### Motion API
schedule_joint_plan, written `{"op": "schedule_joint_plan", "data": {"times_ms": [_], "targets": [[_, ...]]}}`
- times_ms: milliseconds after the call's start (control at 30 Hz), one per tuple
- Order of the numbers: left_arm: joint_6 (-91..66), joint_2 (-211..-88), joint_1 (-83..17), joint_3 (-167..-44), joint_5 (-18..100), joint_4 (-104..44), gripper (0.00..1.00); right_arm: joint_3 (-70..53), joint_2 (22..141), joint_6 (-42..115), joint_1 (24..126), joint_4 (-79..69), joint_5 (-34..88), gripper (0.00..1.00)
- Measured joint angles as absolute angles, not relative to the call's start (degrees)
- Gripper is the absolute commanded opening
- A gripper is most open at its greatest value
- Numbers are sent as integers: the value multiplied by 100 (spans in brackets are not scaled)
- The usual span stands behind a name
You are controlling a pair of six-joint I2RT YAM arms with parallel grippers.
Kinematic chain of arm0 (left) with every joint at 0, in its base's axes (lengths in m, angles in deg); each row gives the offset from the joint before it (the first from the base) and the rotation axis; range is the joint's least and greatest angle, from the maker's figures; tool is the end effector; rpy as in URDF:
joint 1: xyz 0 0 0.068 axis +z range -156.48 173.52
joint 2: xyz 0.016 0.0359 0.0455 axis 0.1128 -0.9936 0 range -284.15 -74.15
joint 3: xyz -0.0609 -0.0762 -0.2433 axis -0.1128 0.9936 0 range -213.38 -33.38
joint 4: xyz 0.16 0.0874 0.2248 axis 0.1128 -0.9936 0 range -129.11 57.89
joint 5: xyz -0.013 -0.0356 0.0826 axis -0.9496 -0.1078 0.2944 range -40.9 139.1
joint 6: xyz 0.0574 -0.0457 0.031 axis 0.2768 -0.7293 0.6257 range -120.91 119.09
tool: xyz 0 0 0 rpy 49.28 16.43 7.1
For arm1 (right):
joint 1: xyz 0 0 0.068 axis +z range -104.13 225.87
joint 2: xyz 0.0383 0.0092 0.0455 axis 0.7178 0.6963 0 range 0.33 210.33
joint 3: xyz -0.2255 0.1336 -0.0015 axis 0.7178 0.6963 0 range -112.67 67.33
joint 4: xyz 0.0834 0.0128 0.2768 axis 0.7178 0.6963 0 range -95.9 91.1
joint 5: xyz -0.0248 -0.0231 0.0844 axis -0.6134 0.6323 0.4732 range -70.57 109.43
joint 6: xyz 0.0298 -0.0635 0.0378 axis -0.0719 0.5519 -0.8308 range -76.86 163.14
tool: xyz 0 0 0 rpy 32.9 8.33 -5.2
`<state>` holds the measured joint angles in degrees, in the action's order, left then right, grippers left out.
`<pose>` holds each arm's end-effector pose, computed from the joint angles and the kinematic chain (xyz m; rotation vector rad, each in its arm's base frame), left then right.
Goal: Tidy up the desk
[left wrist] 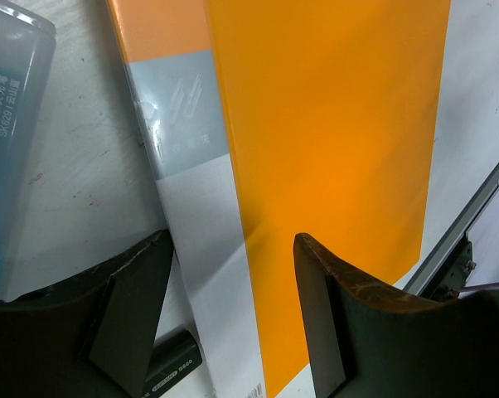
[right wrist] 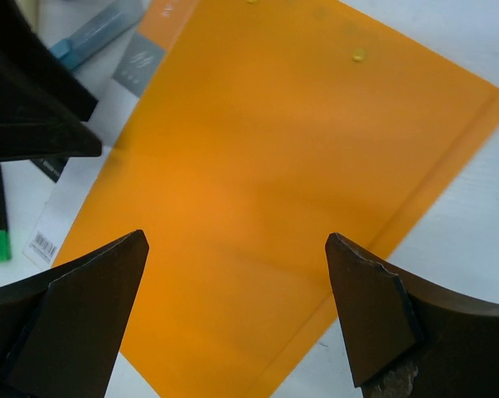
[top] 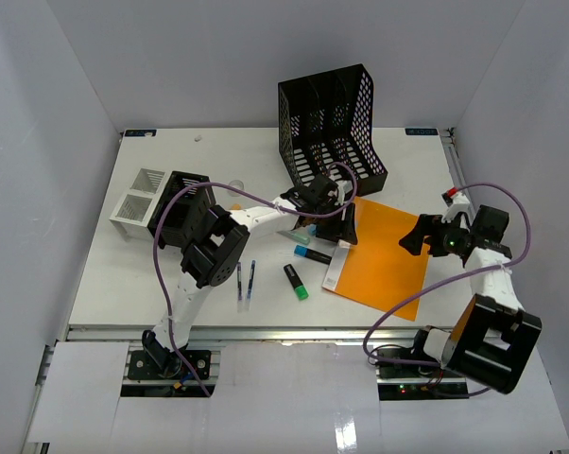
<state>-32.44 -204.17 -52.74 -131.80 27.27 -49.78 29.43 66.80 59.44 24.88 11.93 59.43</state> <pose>0.3533 -0.4063 0.1101 0.5256 2.5921 -1.0108 0.2736 -0.0578 0.1751 -0.2272 2.1859 0.4718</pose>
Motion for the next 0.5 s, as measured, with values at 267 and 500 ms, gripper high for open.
{"op": "schedule_joint_plan", "data": {"times_ms": [267,500], "targets": [[-3244,-20417,-5274,-13172,2717,-4904,71,2690,7494,5186,2190,1108,5015,93],[-3256,-20417,-5274,-13149,2639,-4766,71,2690,7807,4691,2162,986,4115,93]]}}
